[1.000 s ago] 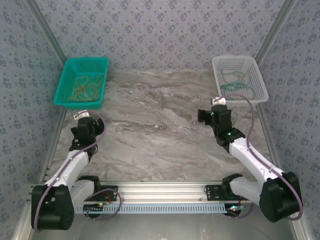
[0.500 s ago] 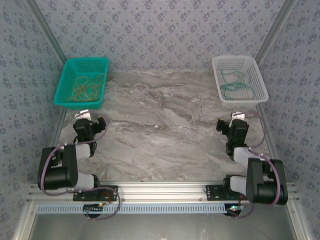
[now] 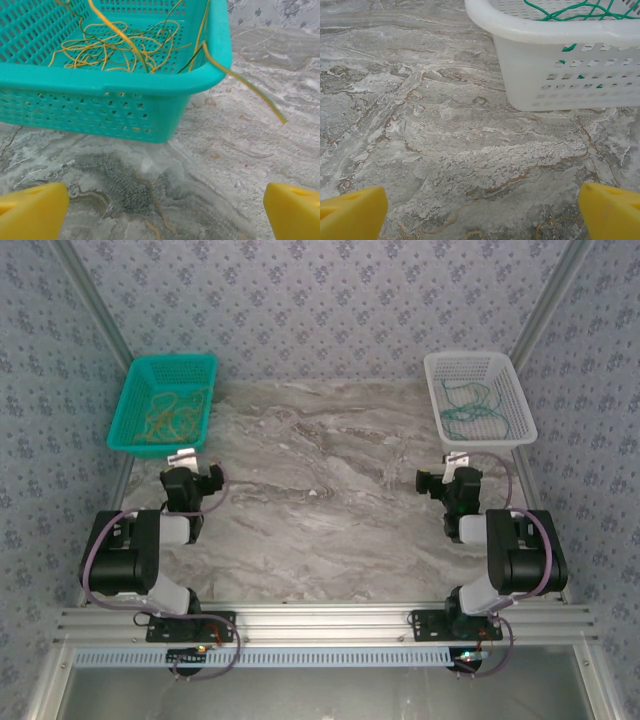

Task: Untangle the cables

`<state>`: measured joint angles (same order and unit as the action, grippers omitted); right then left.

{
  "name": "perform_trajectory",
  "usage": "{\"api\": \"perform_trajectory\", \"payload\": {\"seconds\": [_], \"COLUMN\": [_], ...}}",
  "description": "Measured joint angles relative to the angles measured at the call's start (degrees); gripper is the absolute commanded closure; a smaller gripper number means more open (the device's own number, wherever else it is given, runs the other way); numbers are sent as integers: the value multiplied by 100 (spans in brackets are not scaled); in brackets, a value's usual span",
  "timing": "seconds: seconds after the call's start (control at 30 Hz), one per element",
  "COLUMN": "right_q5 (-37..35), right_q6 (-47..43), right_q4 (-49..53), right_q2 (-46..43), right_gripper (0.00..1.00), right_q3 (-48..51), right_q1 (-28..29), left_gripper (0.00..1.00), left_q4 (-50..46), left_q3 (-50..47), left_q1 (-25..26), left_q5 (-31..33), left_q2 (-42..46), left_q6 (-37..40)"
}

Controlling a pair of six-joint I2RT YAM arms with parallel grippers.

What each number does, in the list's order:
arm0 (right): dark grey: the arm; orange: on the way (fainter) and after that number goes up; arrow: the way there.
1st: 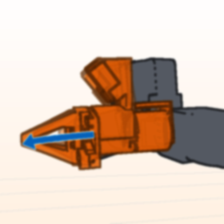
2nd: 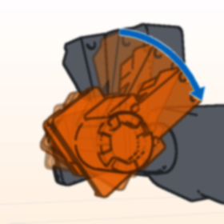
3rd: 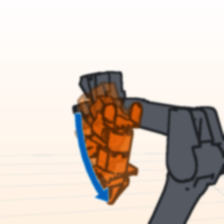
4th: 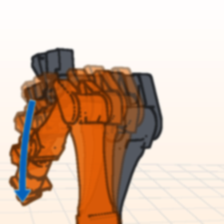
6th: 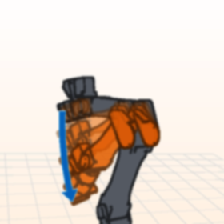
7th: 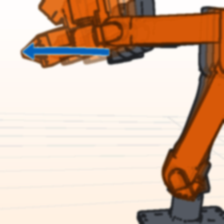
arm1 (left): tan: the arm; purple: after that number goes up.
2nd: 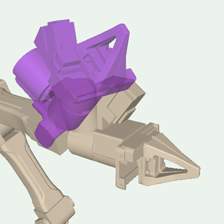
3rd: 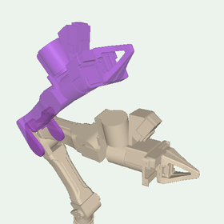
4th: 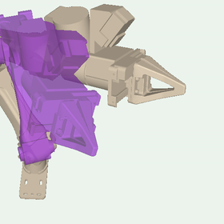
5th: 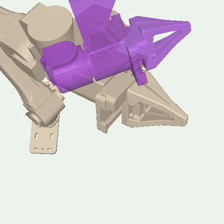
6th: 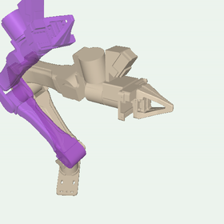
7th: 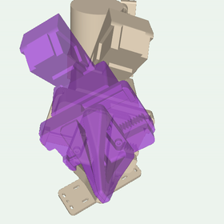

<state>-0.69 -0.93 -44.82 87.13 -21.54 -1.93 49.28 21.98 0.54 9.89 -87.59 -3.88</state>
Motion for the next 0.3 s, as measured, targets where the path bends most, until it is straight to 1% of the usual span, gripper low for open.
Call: {"api": "perform_trajectory", "payload": {"seconds": [0.3], "right_q5": [-13], "right_q6": [0], "right_q4": [2], "right_q2": [0], "right_gripper": [0], "right_q3": [-15], "right_q1": [-7], "left_gripper": [1], "left_q4": [-131], "left_q3": [0], "left_q1": [-17], "left_q5": [28], "left_q2": [0], "left_q6": [24]}}
